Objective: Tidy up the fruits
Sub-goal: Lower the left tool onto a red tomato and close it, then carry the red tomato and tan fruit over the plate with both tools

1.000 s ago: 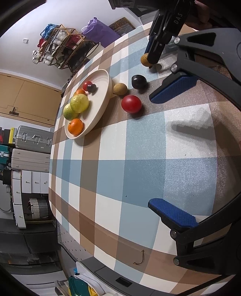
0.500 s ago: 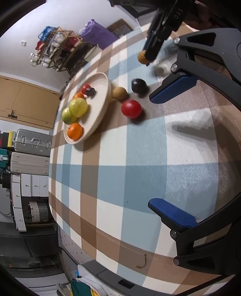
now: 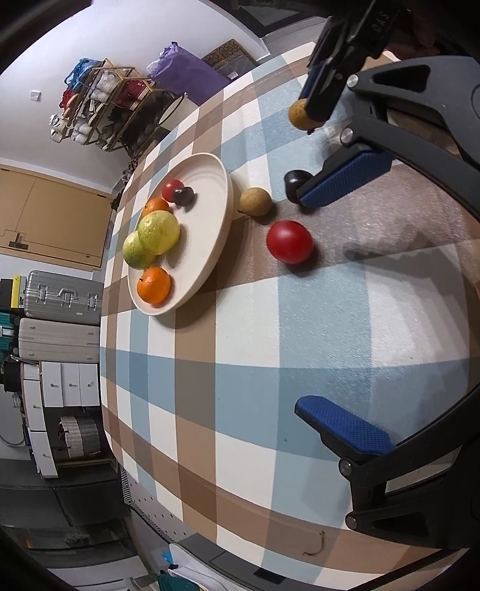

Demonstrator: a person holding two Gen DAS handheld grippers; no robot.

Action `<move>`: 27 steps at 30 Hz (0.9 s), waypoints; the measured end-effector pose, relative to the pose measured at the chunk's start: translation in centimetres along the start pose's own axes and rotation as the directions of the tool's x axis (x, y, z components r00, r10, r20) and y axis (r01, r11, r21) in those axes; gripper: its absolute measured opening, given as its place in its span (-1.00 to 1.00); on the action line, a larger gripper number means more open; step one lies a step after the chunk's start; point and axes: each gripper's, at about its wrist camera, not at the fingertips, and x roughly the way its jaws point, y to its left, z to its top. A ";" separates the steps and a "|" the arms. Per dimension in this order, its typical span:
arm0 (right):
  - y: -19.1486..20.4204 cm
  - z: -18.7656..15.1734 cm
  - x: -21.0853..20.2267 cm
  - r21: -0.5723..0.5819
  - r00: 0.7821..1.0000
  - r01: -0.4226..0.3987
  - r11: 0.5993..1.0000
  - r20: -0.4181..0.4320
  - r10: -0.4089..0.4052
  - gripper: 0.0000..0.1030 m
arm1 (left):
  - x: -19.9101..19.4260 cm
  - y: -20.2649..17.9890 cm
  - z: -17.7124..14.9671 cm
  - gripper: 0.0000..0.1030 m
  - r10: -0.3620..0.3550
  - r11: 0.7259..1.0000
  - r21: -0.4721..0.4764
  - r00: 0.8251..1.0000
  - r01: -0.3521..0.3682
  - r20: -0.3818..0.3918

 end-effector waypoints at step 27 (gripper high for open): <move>-0.2 0.0 -0.2 0.012 0.999 -0.042 0.999 0.009 0.042 -0.47 | 3.8 -1.3 1.3 -0.51 -0.120 0.991 0.051 0.990 0.124 -0.073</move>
